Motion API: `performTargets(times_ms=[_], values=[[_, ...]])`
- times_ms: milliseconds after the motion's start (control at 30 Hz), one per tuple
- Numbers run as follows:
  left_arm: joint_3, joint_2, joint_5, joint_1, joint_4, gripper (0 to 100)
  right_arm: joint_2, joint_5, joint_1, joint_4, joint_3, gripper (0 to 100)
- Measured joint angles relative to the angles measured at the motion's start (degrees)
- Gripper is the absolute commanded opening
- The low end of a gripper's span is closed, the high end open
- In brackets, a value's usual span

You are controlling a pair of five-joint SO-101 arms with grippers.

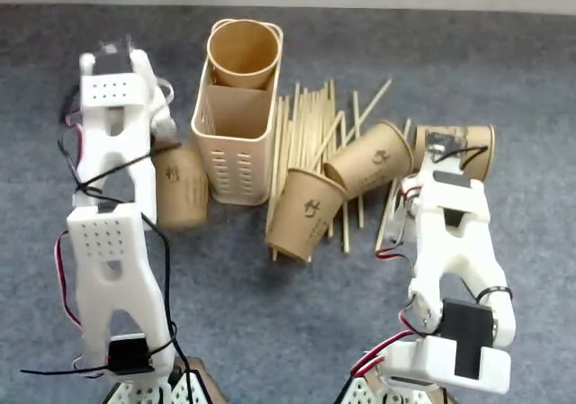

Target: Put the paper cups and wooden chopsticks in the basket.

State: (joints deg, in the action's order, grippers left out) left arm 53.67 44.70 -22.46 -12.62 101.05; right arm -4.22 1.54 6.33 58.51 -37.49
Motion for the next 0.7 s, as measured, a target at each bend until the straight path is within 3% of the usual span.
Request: performTargets(times_ms=[200,367,700], values=[[20.1,-14.2,5.4,-0.4,-0.3,1,-2.5,0.0,-1.2,1.3,-2.3,18.3],[33.8,-20.9,7.9,0.7,-8.3,1,-14.3,-0.1,-6.0,1.0,-11.3,18.0],[30.8,-21.1,8.2,12.7,-28.7,1,-42.9,-6.2,-9.8,-2.2,-34.2,18.0]])
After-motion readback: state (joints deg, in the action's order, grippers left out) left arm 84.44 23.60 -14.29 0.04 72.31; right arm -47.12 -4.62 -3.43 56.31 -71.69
